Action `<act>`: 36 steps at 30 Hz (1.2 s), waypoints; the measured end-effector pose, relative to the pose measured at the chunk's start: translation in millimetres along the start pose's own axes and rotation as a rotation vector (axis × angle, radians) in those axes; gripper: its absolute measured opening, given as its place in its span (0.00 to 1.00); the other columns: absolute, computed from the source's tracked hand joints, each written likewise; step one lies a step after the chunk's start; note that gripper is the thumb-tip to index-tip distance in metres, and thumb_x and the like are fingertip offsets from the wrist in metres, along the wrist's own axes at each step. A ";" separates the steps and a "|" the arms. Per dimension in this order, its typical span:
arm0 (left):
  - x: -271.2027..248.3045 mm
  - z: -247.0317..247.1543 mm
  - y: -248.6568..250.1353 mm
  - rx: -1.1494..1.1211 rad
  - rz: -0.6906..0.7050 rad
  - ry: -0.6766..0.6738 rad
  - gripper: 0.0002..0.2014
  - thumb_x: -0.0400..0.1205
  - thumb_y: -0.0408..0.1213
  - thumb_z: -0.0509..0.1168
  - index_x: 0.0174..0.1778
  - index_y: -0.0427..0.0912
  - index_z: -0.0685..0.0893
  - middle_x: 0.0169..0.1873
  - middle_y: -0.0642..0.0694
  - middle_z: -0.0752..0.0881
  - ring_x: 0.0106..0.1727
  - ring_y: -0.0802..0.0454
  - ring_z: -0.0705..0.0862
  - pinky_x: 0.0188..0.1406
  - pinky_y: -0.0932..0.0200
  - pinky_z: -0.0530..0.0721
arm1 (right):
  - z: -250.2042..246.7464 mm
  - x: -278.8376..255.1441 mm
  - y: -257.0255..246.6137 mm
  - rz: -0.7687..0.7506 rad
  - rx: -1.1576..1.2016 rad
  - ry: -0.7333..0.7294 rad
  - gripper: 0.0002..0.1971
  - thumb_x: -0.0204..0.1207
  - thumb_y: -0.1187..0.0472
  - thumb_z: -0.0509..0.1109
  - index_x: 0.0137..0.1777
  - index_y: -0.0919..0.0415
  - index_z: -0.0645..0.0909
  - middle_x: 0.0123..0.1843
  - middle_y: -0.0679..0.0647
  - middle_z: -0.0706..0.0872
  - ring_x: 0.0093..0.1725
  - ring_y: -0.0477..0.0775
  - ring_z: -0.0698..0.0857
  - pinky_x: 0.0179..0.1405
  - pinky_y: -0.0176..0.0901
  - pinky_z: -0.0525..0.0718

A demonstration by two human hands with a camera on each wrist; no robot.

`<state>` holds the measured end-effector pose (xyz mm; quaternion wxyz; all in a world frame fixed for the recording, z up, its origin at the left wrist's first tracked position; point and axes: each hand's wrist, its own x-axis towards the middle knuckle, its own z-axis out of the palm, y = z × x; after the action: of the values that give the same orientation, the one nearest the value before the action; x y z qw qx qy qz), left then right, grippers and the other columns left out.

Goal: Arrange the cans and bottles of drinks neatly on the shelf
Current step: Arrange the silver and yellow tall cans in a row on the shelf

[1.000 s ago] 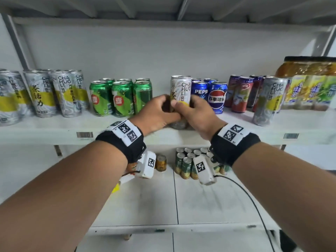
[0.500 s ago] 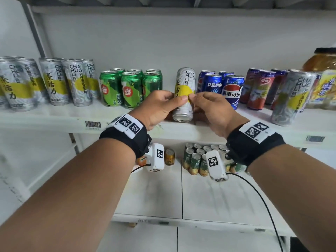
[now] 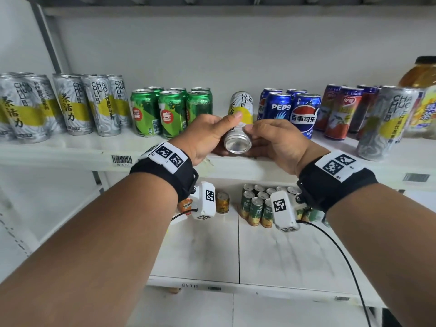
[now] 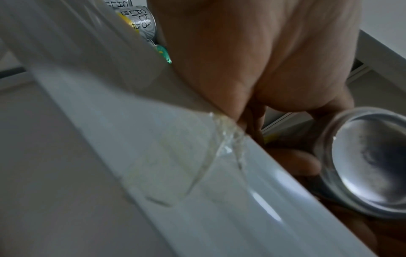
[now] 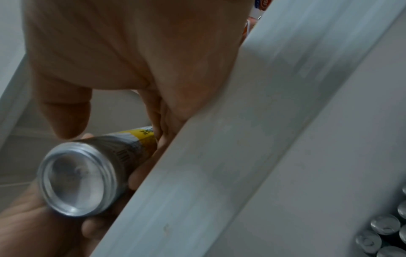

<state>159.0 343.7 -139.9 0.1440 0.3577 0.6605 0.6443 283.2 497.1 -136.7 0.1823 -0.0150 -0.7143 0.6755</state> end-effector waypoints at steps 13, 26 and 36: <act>0.5 9.0 0.9 -0.012 -0.016 -0.036 0.17 0.86 0.47 0.76 0.56 0.33 0.92 0.45 0.37 0.95 0.47 0.44 0.93 0.44 0.53 0.94 | 0.6 -6.3 3.8 -0.091 0.017 0.015 0.21 0.81 0.71 0.76 0.74 0.67 0.84 0.68 0.76 0.87 0.69 0.80 0.86 0.76 0.74 0.80; 5.8 10.0 6.9 0.054 -0.087 0.025 0.25 0.79 0.62 0.68 0.42 0.40 0.90 0.30 0.37 0.85 0.25 0.46 0.80 0.22 0.62 0.73 | 5.1 3.1 -1.8 0.040 0.014 0.181 0.26 0.84 0.48 0.76 0.56 0.77 0.86 0.45 0.68 0.85 0.39 0.64 0.85 0.35 0.49 0.89; 17.2 17.4 8.1 0.167 -0.162 0.023 0.30 0.86 0.66 0.64 0.40 0.39 0.89 0.26 0.39 0.86 0.23 0.48 0.79 0.21 0.63 0.73 | 0.0 11.9 1.4 0.062 0.089 0.164 0.21 0.87 0.48 0.72 0.53 0.71 0.89 0.45 0.68 0.90 0.40 0.63 0.89 0.38 0.51 0.91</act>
<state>160.5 367.3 -129.8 0.1575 0.3064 0.7401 0.5775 271.8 500.5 -135.2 0.2197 -0.0843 -0.6656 0.7083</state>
